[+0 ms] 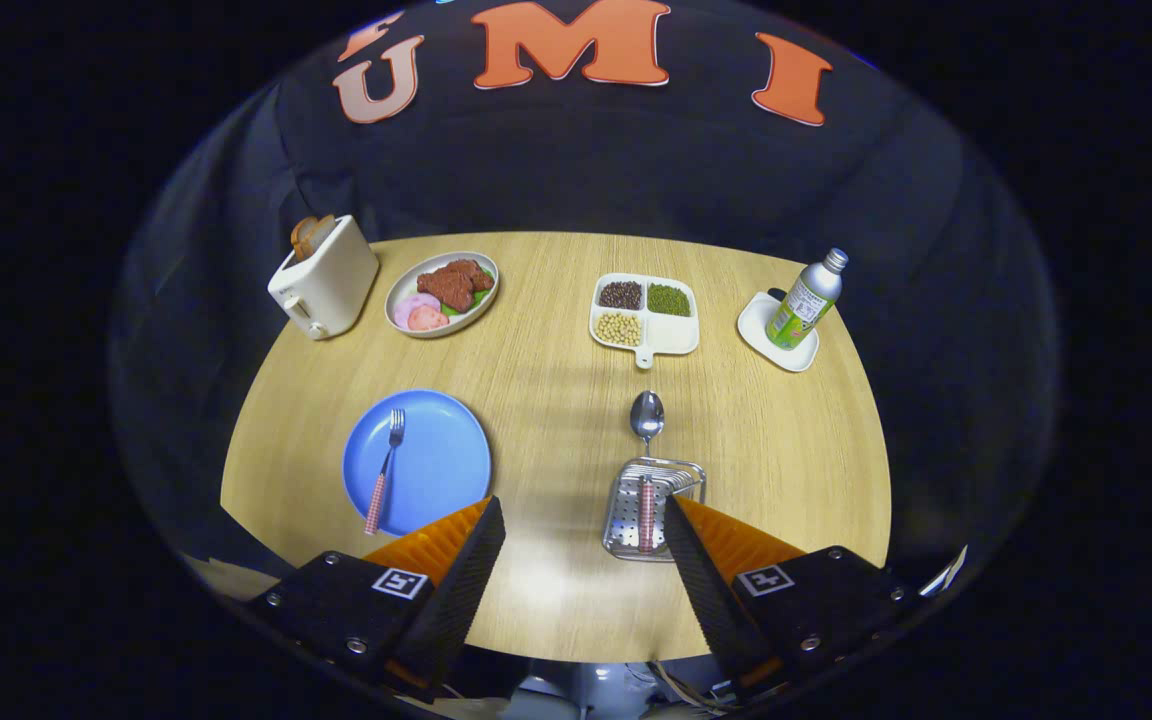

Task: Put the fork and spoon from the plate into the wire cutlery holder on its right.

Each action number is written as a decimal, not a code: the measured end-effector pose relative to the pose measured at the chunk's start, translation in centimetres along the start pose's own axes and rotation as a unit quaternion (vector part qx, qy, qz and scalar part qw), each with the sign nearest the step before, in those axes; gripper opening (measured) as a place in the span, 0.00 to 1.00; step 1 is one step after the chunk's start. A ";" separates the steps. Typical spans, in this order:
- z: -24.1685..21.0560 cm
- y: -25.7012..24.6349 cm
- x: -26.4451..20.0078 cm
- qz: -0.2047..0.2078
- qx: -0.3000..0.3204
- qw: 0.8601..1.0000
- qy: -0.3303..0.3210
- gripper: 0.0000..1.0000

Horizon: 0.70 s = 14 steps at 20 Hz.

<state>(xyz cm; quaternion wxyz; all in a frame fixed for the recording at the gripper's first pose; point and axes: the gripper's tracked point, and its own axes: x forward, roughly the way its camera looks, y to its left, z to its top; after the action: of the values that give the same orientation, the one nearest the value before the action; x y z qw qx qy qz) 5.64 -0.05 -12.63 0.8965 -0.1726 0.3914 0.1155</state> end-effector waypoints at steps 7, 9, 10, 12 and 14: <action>-0.3 7.6 1.5 0.006 0.027 0.997 -0.077 0.98; -0.8 10.2 2.2 0.018 0.031 0.996 -0.083 0.98; -0.9 11.5 2.8 0.023 0.033 0.995 -0.090 0.98; -1.4 13.6 3.8 0.026 0.033 0.994 -0.098 0.98; -2.1 15.4 4.9 0.025 0.024 0.994 -0.102 0.98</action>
<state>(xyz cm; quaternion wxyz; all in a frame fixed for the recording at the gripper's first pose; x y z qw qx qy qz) 2.32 13.53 -20.97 0.9324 -0.1290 0.3048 0.1454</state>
